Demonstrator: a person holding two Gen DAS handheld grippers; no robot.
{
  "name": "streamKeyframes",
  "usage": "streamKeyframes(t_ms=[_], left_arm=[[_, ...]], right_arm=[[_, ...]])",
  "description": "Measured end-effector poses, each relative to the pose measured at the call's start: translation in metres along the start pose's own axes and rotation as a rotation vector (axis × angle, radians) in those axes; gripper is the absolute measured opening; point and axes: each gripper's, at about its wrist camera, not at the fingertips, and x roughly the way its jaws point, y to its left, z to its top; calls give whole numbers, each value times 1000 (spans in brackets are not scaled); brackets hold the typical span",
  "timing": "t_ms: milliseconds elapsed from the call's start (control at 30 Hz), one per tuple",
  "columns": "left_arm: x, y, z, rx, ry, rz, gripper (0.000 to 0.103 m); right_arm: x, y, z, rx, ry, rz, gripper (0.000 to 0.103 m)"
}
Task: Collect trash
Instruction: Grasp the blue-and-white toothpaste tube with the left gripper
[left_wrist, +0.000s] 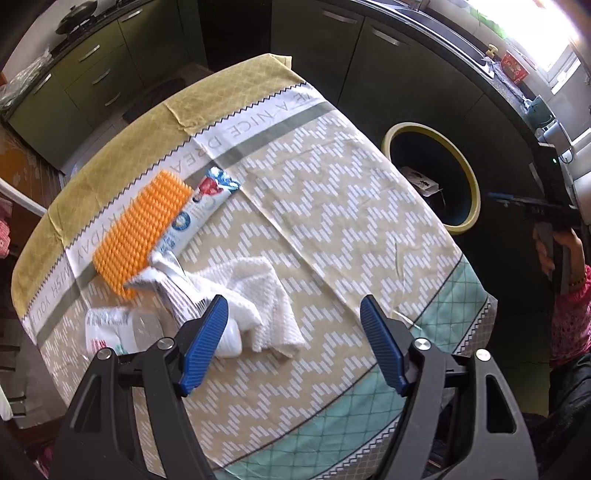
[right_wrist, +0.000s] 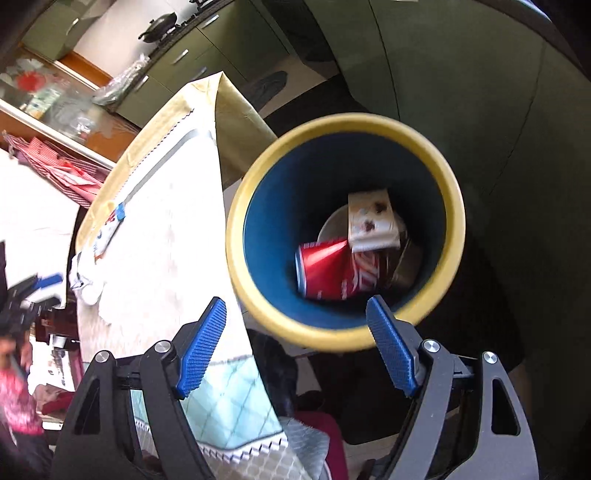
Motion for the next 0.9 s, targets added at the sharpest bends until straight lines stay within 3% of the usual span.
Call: streamKeyframes(t_ms=[300, 500, 833, 900], left_arm=[[48, 41, 68, 127, 44, 22, 70], [79, 40, 79, 271, 79, 44, 70], [113, 43, 91, 359, 128, 71, 69], [119, 46, 92, 365, 142, 67, 57]], right_arm=[[12, -11, -52, 71, 0, -8, 78], [3, -22, -61, 96, -22, -15, 79], [0, -25, -69, 106, -11, -23, 81], [-1, -27, -70, 109, -10, -29, 81]])
